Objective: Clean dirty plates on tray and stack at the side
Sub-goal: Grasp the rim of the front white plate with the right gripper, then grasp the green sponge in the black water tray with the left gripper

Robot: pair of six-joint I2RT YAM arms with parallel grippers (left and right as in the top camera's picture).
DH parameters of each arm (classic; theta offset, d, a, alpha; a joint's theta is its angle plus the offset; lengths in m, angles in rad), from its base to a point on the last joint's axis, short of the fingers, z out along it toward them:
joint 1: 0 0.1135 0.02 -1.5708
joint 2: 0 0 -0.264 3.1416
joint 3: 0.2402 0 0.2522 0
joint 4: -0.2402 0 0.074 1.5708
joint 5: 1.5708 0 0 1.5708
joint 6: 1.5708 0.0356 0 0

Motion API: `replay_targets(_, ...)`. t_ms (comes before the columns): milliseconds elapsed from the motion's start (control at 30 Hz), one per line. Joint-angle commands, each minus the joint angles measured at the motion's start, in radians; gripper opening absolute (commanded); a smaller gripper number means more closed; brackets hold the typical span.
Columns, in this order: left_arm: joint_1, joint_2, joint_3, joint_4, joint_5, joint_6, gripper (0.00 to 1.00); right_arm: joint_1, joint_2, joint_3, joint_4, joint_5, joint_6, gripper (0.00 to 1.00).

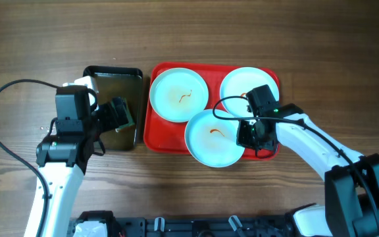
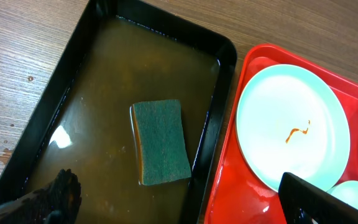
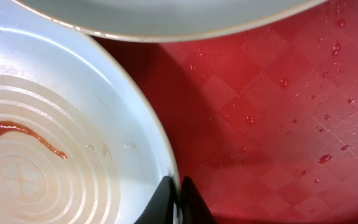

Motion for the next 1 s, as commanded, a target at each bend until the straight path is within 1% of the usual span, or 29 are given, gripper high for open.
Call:
replay_targets(0,0.004,0.003,0.016,0.009,-0.013,0.009,1.0,0.002,0.019,-0.017,-0.02,0.01,-0.021,0.04)
replay_targets(167,0.004,0.003,0.015,0.024,-0.013,0.009,1.0,0.002,0.007,-0.016,-0.072,-0.005,-0.034,0.04)
replay_targets(300,0.004,0.018,0.015,0.027,-0.013,0.009,1.0,0.002,-0.049,-0.016,-0.082,-0.055,-0.092,0.04)
replay_targets(467,0.004,0.11,0.015,0.048,-0.005,-0.005,1.0,0.002,-0.117,-0.016,-0.068,-0.058,-0.105,0.04)
replay_targets(533,0.004,0.151,0.015,0.088,-0.005,-0.025,1.0,0.002,-0.117,-0.016,-0.065,-0.058,-0.105,0.04)
replay_targets(700,0.004,0.274,0.015,0.192,0.025,-0.026,1.0,0.002,-0.117,-0.016,-0.062,-0.058,-0.105,0.04)
replay_targets(767,0.004,0.341,0.015,0.23,0.024,-0.025,0.97,0.002,-0.117,-0.016,-0.062,-0.058,-0.105,0.04)
replay_targets(800,0.004,0.367,0.015,0.246,0.024,-0.026,0.92,0.002,-0.117,-0.016,-0.062,-0.058,-0.105,0.04)
replay_targets(867,0.004,0.417,0.015,0.272,0.009,-0.091,0.9,0.002,-0.117,-0.016,-0.062,-0.058,-0.106,0.04)
replay_targets(967,0.004,0.478,0.015,0.29,0.014,-0.129,0.88,0.002,-0.117,-0.016,-0.062,-0.058,-0.105,0.04)
